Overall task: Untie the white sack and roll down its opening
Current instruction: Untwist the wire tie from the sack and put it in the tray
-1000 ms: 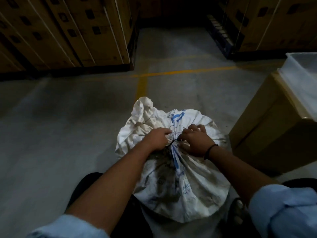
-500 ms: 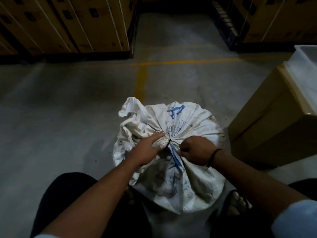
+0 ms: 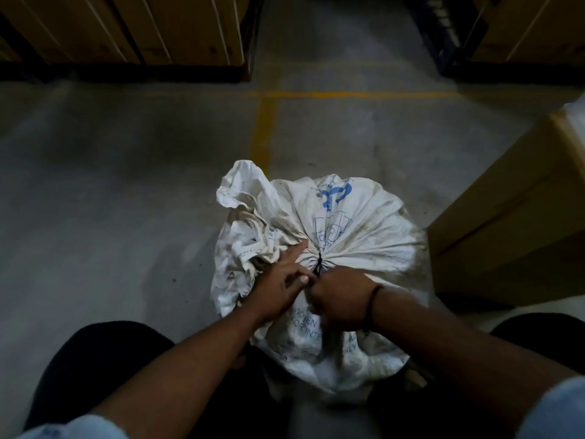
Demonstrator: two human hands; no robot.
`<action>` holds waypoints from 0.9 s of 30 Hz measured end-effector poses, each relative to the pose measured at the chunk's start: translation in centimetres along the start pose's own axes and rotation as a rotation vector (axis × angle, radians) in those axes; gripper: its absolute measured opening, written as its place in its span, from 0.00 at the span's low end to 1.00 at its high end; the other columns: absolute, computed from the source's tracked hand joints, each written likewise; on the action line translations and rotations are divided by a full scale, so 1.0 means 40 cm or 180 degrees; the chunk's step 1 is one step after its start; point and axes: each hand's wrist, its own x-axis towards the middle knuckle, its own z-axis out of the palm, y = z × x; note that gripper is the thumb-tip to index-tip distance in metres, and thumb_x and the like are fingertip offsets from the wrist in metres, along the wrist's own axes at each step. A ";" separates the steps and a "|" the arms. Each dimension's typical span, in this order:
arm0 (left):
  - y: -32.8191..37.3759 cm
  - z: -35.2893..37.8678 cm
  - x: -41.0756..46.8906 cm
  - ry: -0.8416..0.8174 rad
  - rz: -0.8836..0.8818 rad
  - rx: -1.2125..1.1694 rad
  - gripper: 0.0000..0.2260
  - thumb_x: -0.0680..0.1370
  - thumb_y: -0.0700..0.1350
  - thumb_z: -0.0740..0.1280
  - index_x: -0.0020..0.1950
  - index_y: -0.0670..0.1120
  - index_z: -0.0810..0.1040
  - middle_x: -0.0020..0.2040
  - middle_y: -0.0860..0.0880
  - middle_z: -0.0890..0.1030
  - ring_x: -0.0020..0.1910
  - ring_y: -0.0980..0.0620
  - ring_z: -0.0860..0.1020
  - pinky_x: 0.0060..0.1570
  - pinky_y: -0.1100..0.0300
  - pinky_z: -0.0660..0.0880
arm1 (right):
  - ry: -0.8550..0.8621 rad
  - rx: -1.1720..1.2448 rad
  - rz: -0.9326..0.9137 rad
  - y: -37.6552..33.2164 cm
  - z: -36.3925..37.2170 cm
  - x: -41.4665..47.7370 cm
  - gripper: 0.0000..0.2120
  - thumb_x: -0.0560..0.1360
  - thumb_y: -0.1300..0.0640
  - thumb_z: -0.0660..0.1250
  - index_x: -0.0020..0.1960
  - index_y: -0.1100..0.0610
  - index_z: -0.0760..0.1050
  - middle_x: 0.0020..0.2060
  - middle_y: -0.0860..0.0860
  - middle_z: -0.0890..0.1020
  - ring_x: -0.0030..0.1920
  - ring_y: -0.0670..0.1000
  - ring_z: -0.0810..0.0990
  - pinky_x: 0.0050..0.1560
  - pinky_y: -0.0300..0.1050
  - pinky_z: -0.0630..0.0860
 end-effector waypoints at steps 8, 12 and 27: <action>0.006 0.022 0.048 -0.0068 -0.0452 -0.0133 0.23 0.77 0.64 0.62 0.47 0.46 0.86 0.77 0.65 0.62 0.80 0.57 0.56 0.77 0.51 0.57 | -0.0150 0.0271 -0.0424 0.029 0.005 0.039 0.09 0.73 0.53 0.67 0.42 0.57 0.82 0.40 0.57 0.83 0.43 0.60 0.81 0.36 0.44 0.67; 0.010 0.024 0.063 0.0019 -0.0450 -0.0422 0.18 0.72 0.54 0.70 0.48 0.40 0.87 0.78 0.55 0.65 0.77 0.58 0.62 0.69 0.69 0.62 | -0.0287 0.0468 -0.0472 0.037 0.003 0.058 0.10 0.74 0.52 0.67 0.43 0.58 0.82 0.42 0.56 0.83 0.44 0.58 0.81 0.38 0.44 0.68; 0.019 0.003 0.069 -0.0043 -0.0441 -0.0036 0.11 0.79 0.45 0.71 0.38 0.44 0.81 0.76 0.63 0.65 0.71 0.46 0.72 0.63 0.51 0.70 | 0.0911 0.1504 0.0568 0.231 0.009 0.151 0.09 0.65 0.51 0.78 0.41 0.52 0.82 0.37 0.49 0.83 0.40 0.50 0.79 0.45 0.48 0.77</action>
